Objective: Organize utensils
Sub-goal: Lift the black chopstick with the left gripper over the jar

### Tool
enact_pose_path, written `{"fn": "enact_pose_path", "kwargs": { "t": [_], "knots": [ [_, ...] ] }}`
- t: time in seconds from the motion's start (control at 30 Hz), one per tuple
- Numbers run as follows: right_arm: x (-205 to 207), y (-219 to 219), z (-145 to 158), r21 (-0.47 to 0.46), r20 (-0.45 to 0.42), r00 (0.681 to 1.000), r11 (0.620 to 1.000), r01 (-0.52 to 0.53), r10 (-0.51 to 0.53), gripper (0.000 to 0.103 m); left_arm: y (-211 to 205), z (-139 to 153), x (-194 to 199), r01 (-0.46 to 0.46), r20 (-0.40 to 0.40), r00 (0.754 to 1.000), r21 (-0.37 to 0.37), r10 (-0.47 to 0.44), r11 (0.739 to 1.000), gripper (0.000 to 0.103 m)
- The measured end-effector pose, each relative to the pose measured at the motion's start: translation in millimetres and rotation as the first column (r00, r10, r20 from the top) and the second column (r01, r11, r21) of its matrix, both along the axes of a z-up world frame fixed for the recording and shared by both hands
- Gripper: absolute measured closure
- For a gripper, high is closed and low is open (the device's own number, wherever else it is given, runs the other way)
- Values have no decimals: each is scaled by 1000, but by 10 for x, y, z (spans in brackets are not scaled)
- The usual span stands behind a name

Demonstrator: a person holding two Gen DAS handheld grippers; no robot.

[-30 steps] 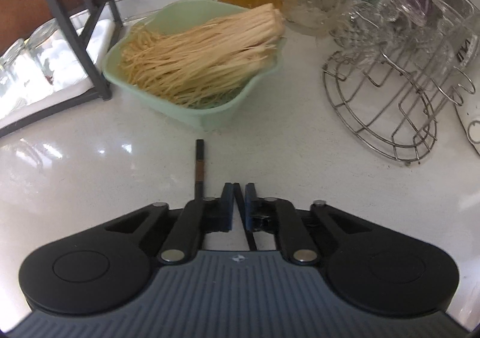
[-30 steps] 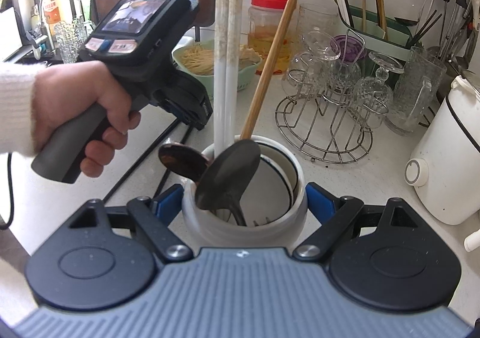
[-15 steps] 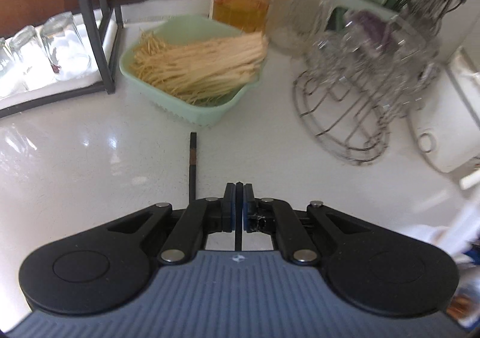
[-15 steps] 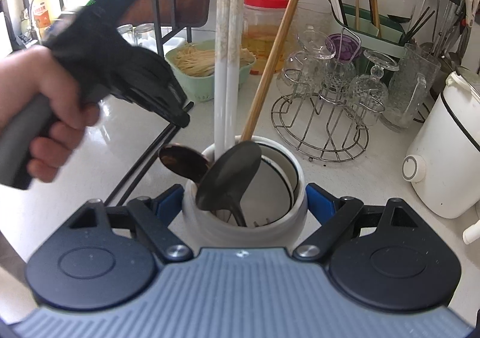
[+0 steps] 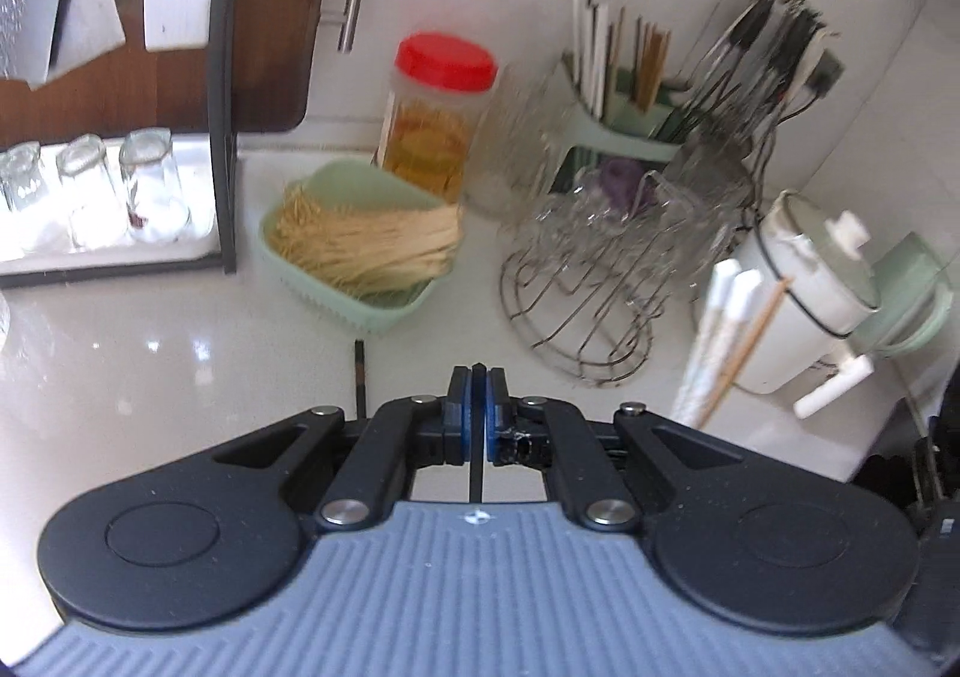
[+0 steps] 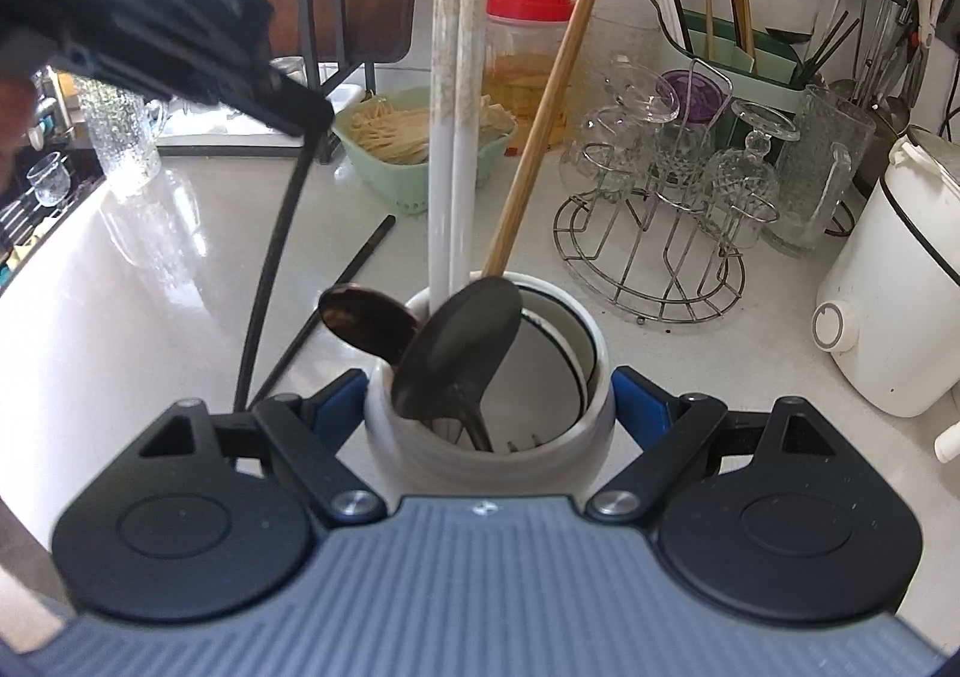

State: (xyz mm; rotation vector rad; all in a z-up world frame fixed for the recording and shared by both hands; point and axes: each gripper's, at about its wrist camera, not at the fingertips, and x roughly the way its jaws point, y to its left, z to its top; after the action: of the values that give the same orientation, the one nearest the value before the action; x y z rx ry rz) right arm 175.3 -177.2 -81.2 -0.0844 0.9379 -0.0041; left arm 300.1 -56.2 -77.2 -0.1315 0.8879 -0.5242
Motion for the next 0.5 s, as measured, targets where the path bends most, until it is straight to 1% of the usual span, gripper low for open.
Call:
{"fn": "enact_pose_path", "kwargs": {
  "t": [0.23, 0.5],
  "knots": [
    [-5, 47, -3, -3, 9, 1000, 1000, 23, -23, 13, 110, 151, -154, 42, 30, 999, -38, -41, 998, 98],
    [-21, 69, -7, -6, 21, 999, 999, 36, -36, 13, 194, 397, -369, 85, 70, 994, -76, -80, 994, 98]
  ]
}}
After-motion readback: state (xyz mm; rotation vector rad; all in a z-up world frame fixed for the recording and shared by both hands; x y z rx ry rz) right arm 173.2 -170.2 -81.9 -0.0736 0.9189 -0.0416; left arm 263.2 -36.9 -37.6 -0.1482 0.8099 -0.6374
